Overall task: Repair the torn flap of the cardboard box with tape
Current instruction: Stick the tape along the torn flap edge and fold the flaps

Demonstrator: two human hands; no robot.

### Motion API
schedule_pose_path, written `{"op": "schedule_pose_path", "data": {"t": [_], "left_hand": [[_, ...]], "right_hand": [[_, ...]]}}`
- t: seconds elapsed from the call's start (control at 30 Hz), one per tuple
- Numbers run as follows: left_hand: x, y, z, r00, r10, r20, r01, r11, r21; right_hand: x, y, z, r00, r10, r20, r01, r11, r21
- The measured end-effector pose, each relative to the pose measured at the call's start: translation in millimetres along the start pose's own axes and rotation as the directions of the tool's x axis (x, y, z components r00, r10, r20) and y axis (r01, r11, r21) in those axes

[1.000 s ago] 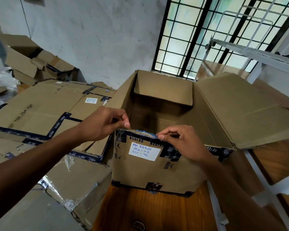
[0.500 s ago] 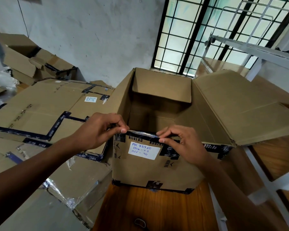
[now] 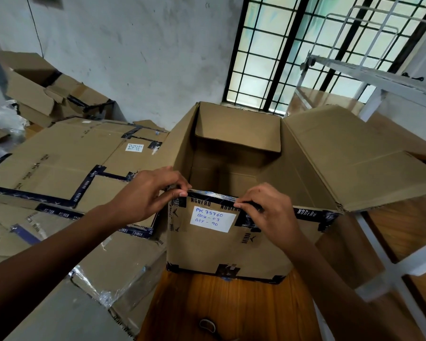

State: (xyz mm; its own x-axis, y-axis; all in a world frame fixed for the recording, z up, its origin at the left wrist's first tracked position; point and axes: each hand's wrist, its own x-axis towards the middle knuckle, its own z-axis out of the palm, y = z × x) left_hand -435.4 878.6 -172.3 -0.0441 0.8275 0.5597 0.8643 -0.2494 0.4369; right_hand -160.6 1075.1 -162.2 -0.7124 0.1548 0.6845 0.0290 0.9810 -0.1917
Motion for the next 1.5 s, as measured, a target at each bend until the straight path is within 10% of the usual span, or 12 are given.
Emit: {"op": "schedule_pose_path", "data": {"t": [0.53, 1.5], "left_hand": [[0.4, -8.6, -1.7, 0.98, 0.196, 0.033, -0.198, 0.941, 0.273], [15.8, -14.0, -8.6, 0.722, 0.543, 0.428, -0.671, 0.399, 0.625]], "right_hand": [[1.0, 2.6, -2.4, 0.946, -0.286, 0.15, 0.32, 0.891, -0.322], [35.7, -7.5, -17.9, 0.659, -0.272, 0.702, 0.647, 0.681, -0.343]]}}
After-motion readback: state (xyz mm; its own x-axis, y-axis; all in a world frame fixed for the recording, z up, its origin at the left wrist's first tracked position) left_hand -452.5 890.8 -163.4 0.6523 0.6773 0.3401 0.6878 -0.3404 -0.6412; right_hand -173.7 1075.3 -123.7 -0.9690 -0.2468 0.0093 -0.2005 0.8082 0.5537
